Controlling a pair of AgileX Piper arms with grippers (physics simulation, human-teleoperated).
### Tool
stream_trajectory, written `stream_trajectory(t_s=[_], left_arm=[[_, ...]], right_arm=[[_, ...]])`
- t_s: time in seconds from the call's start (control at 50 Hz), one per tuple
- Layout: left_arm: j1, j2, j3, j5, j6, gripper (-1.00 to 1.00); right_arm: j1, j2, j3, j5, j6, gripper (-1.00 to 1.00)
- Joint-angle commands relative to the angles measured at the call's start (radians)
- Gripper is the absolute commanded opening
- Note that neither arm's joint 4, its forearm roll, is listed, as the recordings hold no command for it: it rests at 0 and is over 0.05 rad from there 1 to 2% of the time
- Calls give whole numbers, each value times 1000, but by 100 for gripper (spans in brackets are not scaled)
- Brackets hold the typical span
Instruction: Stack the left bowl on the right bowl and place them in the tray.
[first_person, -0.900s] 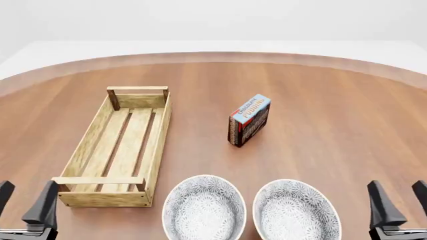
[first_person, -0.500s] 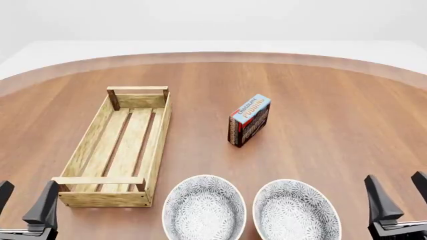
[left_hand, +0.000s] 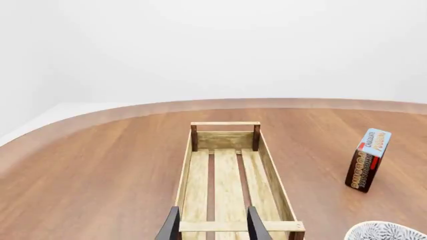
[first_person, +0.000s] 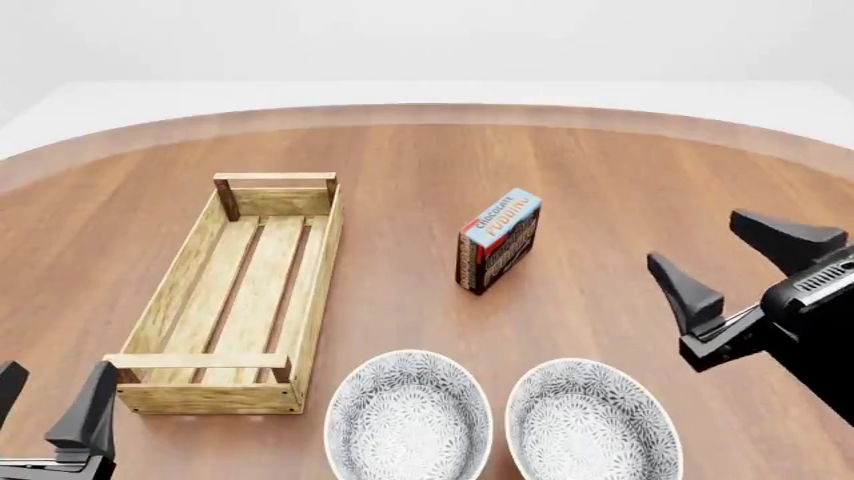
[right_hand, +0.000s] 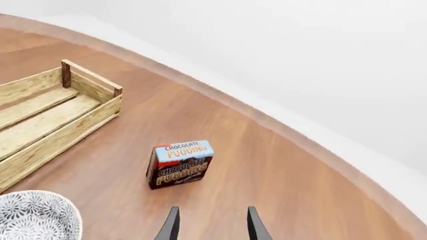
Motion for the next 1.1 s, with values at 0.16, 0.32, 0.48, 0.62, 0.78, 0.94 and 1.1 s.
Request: stream_trajectory(t_s=[0.16, 0.32, 0.48, 0.62, 0.78, 0.94, 1.1], left_arm=[[0, 0, 0, 0, 0, 100], [0, 0, 0, 0, 0, 100], [0, 0, 0, 0, 0, 100], [0, 0, 0, 0, 0, 100], [0, 0, 0, 0, 0, 100], [0, 0, 0, 0, 0, 100], [0, 0, 0, 0, 0, 100]], right_arm=[[189, 399, -272, 62, -123, 100], [200, 509, -346, 99, -154, 100], [298, 651, -415, 144, -163, 100], [366, 771, -471, 189, -154, 100], [424, 816, -510, 224, -101, 100], [469, 865, -525, 231, -54, 100], [531, 916, -522, 222, 20, 100]])
